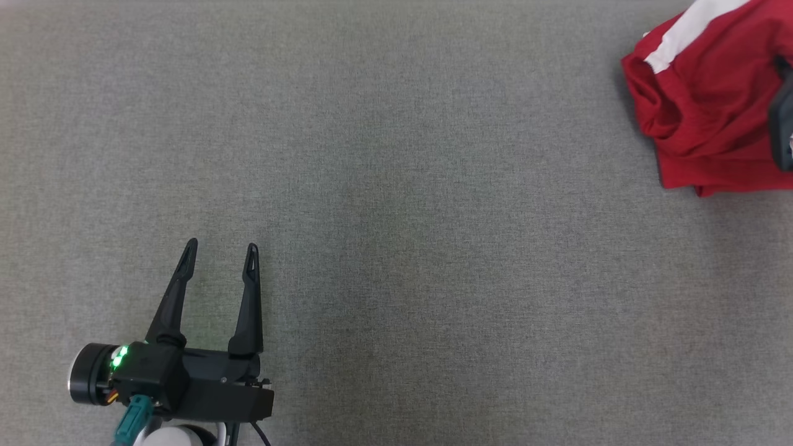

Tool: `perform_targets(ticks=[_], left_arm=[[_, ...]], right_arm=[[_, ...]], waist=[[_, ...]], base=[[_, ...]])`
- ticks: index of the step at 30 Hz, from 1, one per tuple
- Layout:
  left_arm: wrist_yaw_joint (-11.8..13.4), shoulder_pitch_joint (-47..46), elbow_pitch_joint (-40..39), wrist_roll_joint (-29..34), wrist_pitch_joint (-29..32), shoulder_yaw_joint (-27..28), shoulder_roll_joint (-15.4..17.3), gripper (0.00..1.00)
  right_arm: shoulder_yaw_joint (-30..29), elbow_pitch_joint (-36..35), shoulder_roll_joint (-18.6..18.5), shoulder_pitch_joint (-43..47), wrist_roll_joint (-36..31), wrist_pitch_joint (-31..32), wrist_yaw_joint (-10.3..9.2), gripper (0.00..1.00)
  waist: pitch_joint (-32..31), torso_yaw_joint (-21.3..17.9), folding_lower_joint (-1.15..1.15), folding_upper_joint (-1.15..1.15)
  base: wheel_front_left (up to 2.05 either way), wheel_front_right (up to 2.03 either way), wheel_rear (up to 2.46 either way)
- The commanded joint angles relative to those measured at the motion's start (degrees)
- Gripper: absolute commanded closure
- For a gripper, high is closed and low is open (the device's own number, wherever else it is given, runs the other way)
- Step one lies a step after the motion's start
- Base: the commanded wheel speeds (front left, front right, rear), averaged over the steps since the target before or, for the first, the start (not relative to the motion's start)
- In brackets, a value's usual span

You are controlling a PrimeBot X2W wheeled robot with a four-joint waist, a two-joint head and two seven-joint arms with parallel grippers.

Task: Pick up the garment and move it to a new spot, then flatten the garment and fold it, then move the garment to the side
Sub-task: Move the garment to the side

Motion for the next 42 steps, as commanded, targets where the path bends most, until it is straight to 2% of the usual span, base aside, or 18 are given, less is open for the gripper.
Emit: perform_targets(ticks=[1,12,18,19,20,21,27,31,36,42], left_arm=[[0.05,-0.66,-0.30,0.67,-0.18,0.09,0.04,0.00],[-0.36,-0.90,-2.00,1.09,-0.18,0.21,0.44,0.00],[-0.46,-1.16,-2.14,1.17,-0.18,0.21,0.45,0.00],[-0.46,-1.21,-2.11,1.16,-0.18,0.23,0.44,0.00],[-0.39,-1.21,-2.06,1.15,-0.18,0.28,0.45,0.00],[-0.30,-1.18,-2.00,1.13,-0.18,0.33,0.44,0.00],[-0.35,0.18,-1.12,0.95,-0.18,0.93,0.41,0.00],[-0.36,0.84,-0.67,0.66,-0.18,1.36,0.35,0.00],[0.05,3.15,0.52,0.04,-0.18,2.56,0.21,0.00],[0.90,7.25,1.45,-0.47,-0.18,4.32,0.10,0.00]], right_arm=[[0.32,0.02,-0.76,-0.47,0.51,0.16,0.03,1.00],[4.07,-0.77,-7.05,-2.76,2.55,2.44,0.03,1.00],[4.92,-0.15,-7.51,-3.57,3.69,2.44,0.03,1.00],[5.03,0.23,-7.50,-3.72,3.39,2.10,0.03,0.94],[5.22,0.55,-7.49,-3.94,2.62,1.50,0.03,0.25],[5.40,1.05,-7.32,-3.95,2.26,1.25,0.03,0.00],[5.86,4.41,-5.74,-4.25,0.94,1.48,0.03,0.00],[4.65,5.57,-4.36,-4.42,1.54,-0.53,0.03,0.00],[1.51,7.37,-1.07,-2.88,2.34,-8.83,0.03,0.00],[-2.80,10.15,5.52,1.85,4.07,-20.42,0.03,0.00]], waist=[[0.51,-0.03,-0.01,-0.01],[1.94,-0.27,-0.01,-0.01],[2.54,-0.27,-0.01,-0.01],[2.56,-0.24,-0.01,-0.01],[2.56,-0.20,-0.01,-0.01],[2.50,-0.17,-0.01,-0.01],[0.85,-0.26,-0.01,-0.01],[-0.83,-0.35,-0.01,-0.01],[-4.80,-0.57,-0.01,-0.01],[-9.95,-1.19,-0.01,-0.01]], base=[[0.00,0.00,0.00],[0.00,0.00,0.00],[0.00,0.00,0.00],[0.00,0.00,0.00],[0.00,0.00,0.00],[0.00,0.00,0.00],[0.00,0.00,0.00],[0.00,0.00,0.00],[0.00,0.00,0.00],[0.00,0.00,0.00]])
